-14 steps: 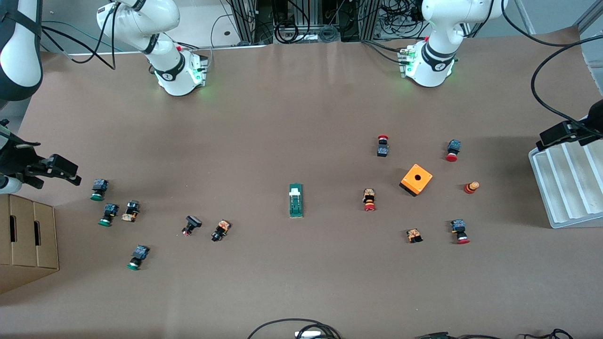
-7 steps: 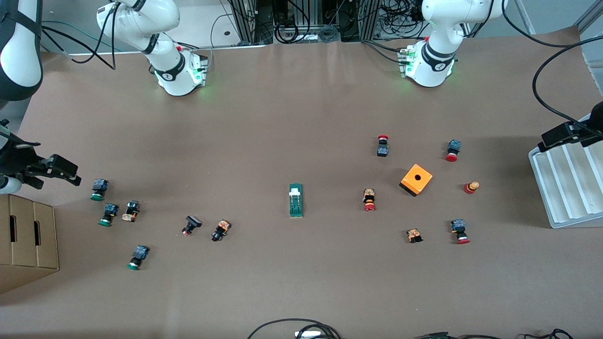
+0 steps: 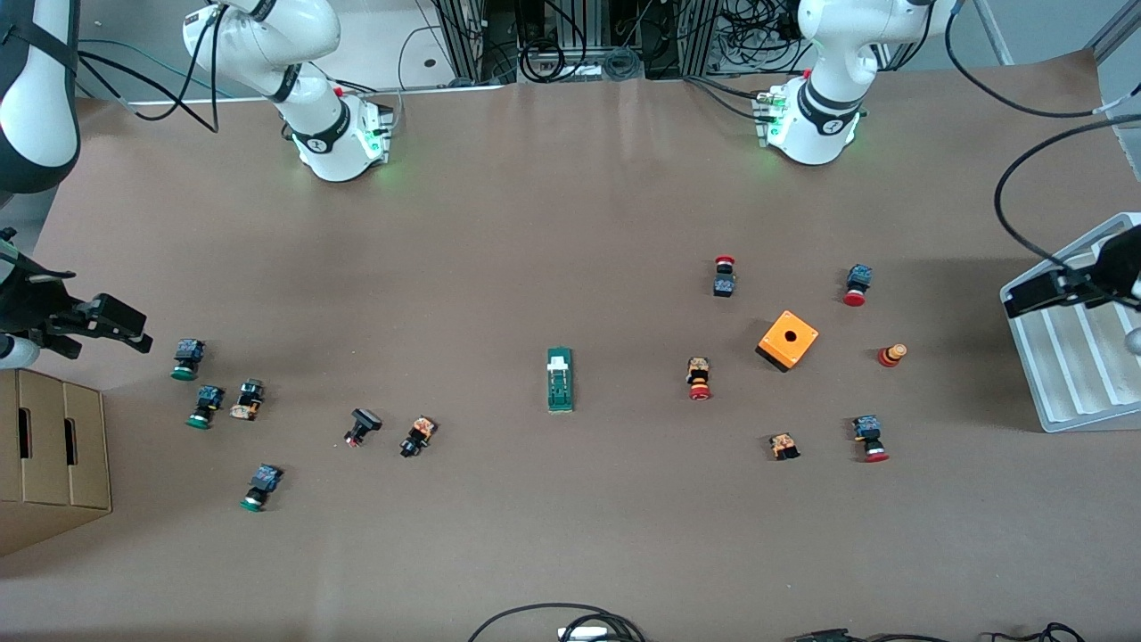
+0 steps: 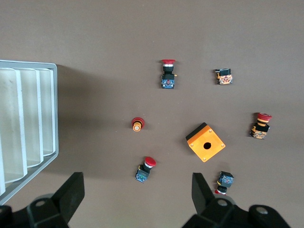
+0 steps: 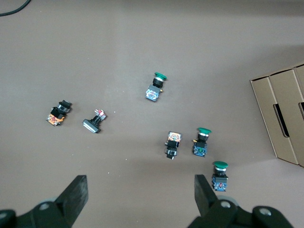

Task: Close load switch with both arms

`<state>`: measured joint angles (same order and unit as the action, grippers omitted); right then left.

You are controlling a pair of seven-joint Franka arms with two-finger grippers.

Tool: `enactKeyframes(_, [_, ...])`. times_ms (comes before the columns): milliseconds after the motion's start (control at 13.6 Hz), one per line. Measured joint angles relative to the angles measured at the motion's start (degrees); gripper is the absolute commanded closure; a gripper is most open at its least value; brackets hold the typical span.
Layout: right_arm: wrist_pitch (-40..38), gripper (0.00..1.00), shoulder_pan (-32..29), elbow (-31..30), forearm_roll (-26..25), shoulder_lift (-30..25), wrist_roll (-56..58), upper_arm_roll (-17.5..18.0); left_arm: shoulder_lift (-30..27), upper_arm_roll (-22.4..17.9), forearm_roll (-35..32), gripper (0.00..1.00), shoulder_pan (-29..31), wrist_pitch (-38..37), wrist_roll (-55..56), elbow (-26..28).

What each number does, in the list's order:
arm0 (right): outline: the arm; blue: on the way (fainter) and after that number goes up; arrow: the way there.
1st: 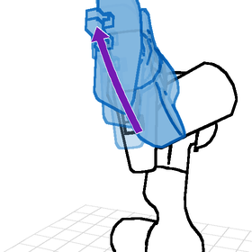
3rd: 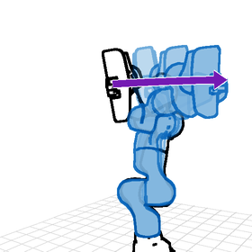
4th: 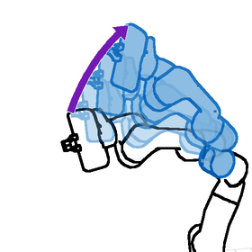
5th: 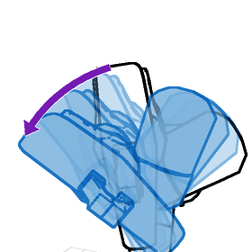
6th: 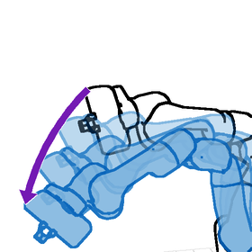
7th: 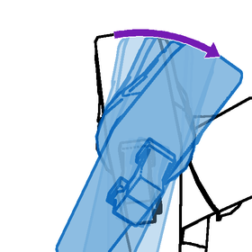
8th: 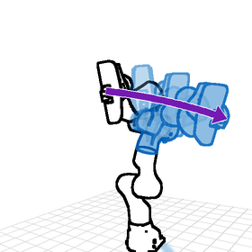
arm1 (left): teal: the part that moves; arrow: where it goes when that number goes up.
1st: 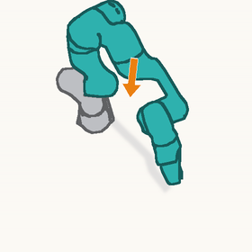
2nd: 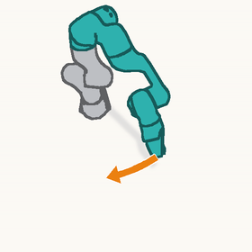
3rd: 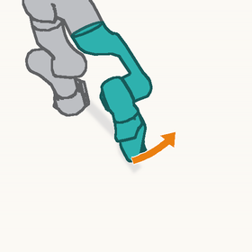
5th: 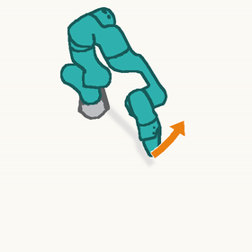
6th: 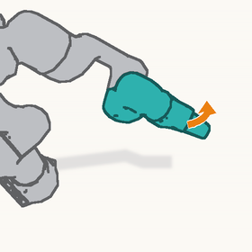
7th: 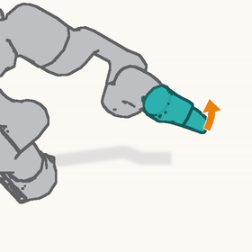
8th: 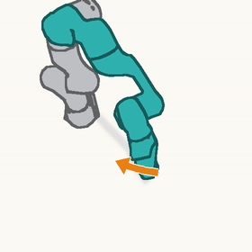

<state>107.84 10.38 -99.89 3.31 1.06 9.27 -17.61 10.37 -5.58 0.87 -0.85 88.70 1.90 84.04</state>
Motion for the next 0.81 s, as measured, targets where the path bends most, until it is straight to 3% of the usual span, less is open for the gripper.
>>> enactKeyframes(515, [0.01,0.00,0.00,0.00,0.00,0.01,0.00,0.00,3.32,0.42,0.11,0.00,-0.31,0.11,-0.08,-0.39])
enactKeyframes(810, [0.01,0.00,-0.07,0.00,0.00,0.08,0.00,-0.04,3.33,1.29,0.09,0.00,-6.75,1.82,0.78,-0.45])
